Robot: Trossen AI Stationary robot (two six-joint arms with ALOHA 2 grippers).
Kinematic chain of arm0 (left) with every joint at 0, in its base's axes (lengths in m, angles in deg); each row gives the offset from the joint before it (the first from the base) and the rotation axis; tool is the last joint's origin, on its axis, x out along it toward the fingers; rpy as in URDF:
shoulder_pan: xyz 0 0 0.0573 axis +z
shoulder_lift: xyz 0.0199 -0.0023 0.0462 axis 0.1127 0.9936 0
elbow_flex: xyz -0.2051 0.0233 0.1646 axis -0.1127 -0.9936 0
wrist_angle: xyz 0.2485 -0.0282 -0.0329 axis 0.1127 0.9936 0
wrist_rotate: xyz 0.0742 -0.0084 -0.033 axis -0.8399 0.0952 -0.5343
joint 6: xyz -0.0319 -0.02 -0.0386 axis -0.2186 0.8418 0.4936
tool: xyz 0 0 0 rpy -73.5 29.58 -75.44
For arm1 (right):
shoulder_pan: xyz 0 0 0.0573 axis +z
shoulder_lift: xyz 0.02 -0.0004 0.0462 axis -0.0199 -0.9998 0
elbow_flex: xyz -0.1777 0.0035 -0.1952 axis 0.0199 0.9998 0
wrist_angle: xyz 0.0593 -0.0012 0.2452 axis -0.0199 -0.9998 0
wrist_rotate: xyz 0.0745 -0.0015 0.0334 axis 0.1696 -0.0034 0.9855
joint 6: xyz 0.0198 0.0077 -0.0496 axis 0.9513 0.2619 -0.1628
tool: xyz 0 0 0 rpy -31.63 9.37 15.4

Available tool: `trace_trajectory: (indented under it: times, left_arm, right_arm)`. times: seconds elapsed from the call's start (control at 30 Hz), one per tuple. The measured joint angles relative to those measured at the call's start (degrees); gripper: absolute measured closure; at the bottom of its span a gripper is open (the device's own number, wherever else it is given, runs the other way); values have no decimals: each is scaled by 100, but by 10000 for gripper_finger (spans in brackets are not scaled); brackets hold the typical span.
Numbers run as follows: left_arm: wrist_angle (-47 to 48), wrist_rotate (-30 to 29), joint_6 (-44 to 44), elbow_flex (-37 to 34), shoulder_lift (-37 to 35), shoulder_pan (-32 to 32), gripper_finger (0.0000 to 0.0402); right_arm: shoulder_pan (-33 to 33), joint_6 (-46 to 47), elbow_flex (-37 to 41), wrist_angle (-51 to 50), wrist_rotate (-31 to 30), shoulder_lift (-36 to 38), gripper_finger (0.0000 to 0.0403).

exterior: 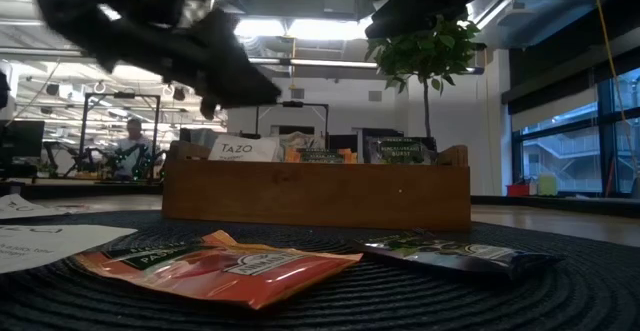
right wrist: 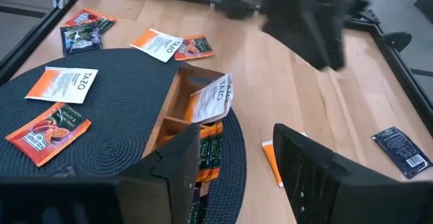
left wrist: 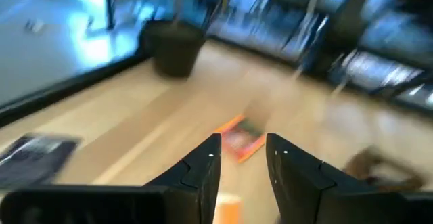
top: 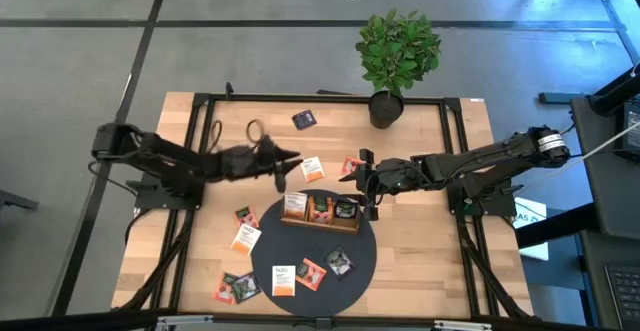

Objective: Pick & Place Tea
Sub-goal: Put the black white tea bag into the right section of the wooden organizer

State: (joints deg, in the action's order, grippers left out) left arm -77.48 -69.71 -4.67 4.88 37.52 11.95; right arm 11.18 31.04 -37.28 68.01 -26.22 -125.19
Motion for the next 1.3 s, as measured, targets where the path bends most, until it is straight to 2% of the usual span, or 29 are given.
trace_trajectory:
  times: [0.17,0.27,0.33,0.5,0.63,0.93,1.13,1.3]
  left_arm:
    - [3264,176,-308,1370,43,937,288]
    - [4240,170,-610,2062,311,1492,287]
    - [4379,275,-773,2354,525,1838,286]
    - [4350,1413,-968,2863,1277,2549,288]
    - [4368,1740,-1051,3194,1959,2798,290]
    - [4793,1676,-1155,3802,2994,2880,286]
    - [5283,1576,-1141,3970,3262,2884,289]
    - [5385,1251,-1065,3979,3361,2886,286]
  right_arm:
    - [-11,-7,0,17,-2,0,215]
    - [-13,-11,0,28,-7,0,215]
    - [-13,-11,0,28,-8,0,215]
    - [-13,-19,0,21,-7,0,215]
    - [-13,-99,0,-12,-9,0,215]
    - [-13,-164,0,-27,-9,0,215]
    - [-13,-159,0,-25,-11,-2,215]
    - [-13,-144,0,-25,-11,-2,215]
